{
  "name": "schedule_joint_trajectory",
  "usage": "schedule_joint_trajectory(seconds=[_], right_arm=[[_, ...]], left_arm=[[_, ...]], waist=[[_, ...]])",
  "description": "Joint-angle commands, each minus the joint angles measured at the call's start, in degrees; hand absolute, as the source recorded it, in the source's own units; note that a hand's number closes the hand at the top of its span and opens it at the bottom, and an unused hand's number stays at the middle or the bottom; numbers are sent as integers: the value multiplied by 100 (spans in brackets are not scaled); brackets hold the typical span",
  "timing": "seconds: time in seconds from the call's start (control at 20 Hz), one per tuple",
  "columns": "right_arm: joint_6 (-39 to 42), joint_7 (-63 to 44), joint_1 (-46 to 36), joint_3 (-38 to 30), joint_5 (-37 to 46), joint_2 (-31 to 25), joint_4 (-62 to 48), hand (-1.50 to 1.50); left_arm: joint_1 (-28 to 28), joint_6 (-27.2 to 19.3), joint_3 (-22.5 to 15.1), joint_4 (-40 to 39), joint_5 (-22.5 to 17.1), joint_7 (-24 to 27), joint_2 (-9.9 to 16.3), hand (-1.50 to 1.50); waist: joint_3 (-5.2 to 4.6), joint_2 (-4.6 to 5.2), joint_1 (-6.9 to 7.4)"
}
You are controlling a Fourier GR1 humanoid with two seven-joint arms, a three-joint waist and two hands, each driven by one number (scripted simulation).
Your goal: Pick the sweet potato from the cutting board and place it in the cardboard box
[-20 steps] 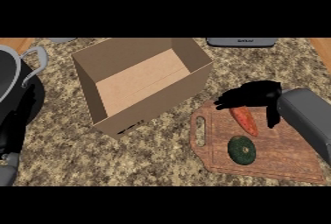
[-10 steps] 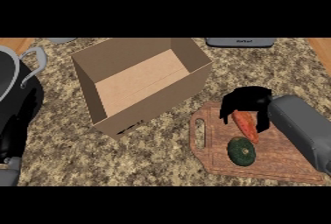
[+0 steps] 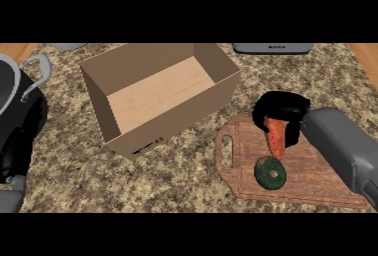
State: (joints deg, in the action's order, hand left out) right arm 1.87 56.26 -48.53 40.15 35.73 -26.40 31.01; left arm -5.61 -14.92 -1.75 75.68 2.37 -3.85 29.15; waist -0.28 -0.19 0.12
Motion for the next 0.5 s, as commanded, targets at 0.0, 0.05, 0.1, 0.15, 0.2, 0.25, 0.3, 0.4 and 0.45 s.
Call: schedule_joint_trajectory(seconds=[0.0, 0.05, 0.1, 0.15, 0.2, 0.25, 0.3, 0.4, 0.45], right_arm=[[-450, -1433, 170, -679, -397, 147, -91, 150], [-499, -2078, 104, -849, -467, 147, -242, 150], [-701, -2536, 227, -1005, -530, 90, -435, 150], [-849, -2973, 344, -1190, -628, -33, -639, 150], [-1005, -3352, 415, -1391, -736, -210, -807, 150], [-1327, -3760, 423, -1414, -686, -126, -768, 150], [-1519, -4138, 314, -1454, -673, -30, -672, 150], [-1846, -4797, 218, -1474, -632, 199, -415, 150], [-2122, -5030, 242, -1524, -610, 166, -277, 150]], left_arm=[[131, -32, 131, -50, -1, 3, 85, 0], [274, -109, 21, -16, 24, 9, -78, 0], [214, -38, 180, -162, -40, 9, 86, 0], [276, -108, 123, -61, -10, -53, 11, 0], [297, -160, 245, -145, -45, -59, 58, 0], [345, -147, 212, -121, -32, -76, 48, 0], [260, -96, 236, -145, -43, -95, 104, 0], [381, -142, 204, -126, 5, -62, 70, 0], [491, -101, 267, -152, -19, 22, 143, 0]], waist=[[21, -66, -166], [10, -130, -238], [1, -132, -374], [4, -196, -490], [-10, -223, -634], [-11, -253, -621], [-20, -264, -653], [-24, -292, -594], [-20, -285, -568]])
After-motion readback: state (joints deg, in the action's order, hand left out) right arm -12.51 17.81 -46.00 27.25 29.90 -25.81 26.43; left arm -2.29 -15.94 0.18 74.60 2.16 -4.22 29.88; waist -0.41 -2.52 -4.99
